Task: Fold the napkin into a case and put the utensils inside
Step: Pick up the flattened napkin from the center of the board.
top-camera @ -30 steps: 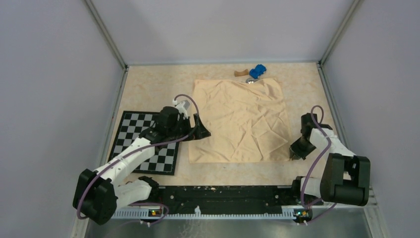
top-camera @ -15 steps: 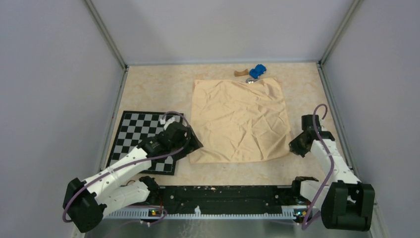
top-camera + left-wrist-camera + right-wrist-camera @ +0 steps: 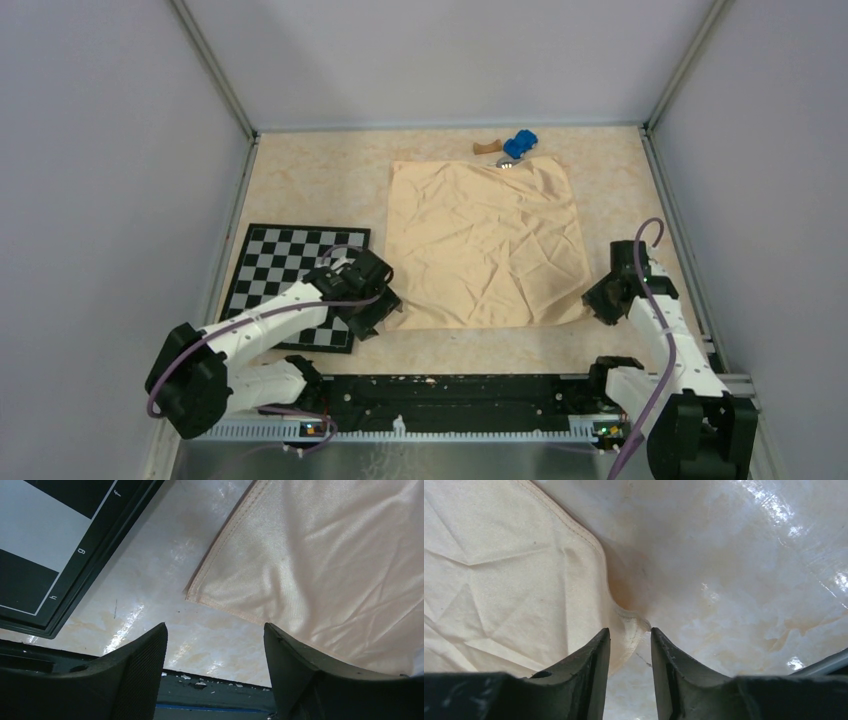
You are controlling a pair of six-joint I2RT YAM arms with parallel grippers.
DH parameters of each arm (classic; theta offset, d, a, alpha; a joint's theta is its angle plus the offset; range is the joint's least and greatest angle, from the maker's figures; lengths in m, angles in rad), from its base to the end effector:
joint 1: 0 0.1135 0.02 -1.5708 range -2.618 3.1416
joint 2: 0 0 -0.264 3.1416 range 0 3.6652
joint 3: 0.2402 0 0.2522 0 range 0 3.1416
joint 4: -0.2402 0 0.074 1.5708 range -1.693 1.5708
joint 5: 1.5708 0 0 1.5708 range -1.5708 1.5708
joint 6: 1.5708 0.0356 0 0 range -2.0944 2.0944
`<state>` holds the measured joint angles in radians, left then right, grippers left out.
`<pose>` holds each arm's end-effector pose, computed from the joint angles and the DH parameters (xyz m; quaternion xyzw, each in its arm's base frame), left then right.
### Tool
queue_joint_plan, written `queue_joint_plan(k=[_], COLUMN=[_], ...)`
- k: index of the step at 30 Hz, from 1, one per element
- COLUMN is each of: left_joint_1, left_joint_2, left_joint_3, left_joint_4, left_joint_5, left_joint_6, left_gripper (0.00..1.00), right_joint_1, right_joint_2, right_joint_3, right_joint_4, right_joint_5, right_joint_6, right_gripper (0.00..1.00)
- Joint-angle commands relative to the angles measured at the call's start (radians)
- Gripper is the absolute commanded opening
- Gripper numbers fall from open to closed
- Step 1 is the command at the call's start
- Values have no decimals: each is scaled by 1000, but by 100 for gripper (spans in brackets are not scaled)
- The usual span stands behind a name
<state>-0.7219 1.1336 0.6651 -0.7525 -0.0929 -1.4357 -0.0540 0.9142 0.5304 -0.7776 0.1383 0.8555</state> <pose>0.1458 -0.1240 0.1928 -0.3512 0.9189 -0.1316 0.1224 0.1515 -0.0131 0.1863 0.4417 0.8713 0.0168 0.2131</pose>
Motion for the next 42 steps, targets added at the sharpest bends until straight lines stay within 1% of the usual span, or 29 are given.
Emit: queue_joint_plan(k=[1, 2, 3, 5, 8, 12, 16, 18, 20, 22, 23, 26, 27, 29, 31, 33, 34, 38, 42], left_joint_1=[-5, -5, -6, -6, -5, -5, -7, -6, -7, -7, -7, -6, -6, -7, -6, -7, -5, -6, -5], left_joint_2=[38, 46, 54, 75, 130, 205, 271, 299, 320, 339, 345, 348, 348, 348, 352, 354, 354, 337, 303], left_joint_3=[-16, -23, -29, -29, 3, 48, 60, 60, 60, 50, 42, 14, 3, -13, -23, -32, -38, -52, -51], left_joint_4=[20, 29, 40, 58, 38, -1, -6, -5, -3, 2, 5, 26, 41, 68, 90, 107, 119, 153, 152], left_joint_5=[7, 12, 16, 16, -11, -13, -4, -20, -18, -11, -13, -27, -30, -30, -28, -29, -31, -45, -64], left_joint_6=[-92, -103, -112, -123, -126, -133, -142, -145, -146, -149, -152, -153, -154, -148, -142, -136, -133, -120, -98], left_gripper=[73, 69, 68, 66, 62, 62, 59, 59, 55, 53, 51, 39, 36, 27, 21, 19, 17, 0, 0], right_joint_1=[8, 8, 7, 8, 8, 8, 9, 9, 9, 9, 9, 9, 9, 9, 9, 9, 9, 7, 3], right_joint_2=[11, 13, 16, 23, 37, 37, 22, 19, 25, 39, 46, 63, 67, 89, 118, 143, 146, 119, 118], right_joint_3=[47, 51, 52, 52, 50, 45, 47, 43, 37, 38, 40, 54, 54, 61, 71, 88, 90, 76, 54], right_joint_4=[-19, -18, -15, -5, 0, 1, 13, 19, 19, 12, 7, -10, -14, -15, -25, -53, -60, -97, -98], right_joint_5=[26, 22, 17, 8, -4, 5, 7, 6, 3, 1, -2, -2, -8, -37, -65, -69, -68, -17, 21], right_joint_6=[-46, -47, -44, -41, -44, -49, -64, -63, -64, -60, -60, -45, -41, -56, -67, -72, -70, -33, -10], right_gripper=[40, 41, 41, 41, 40, 38, 35, 35, 37, 43, 52, 77, 82, 85, 85, 80, 79, 75, 74])
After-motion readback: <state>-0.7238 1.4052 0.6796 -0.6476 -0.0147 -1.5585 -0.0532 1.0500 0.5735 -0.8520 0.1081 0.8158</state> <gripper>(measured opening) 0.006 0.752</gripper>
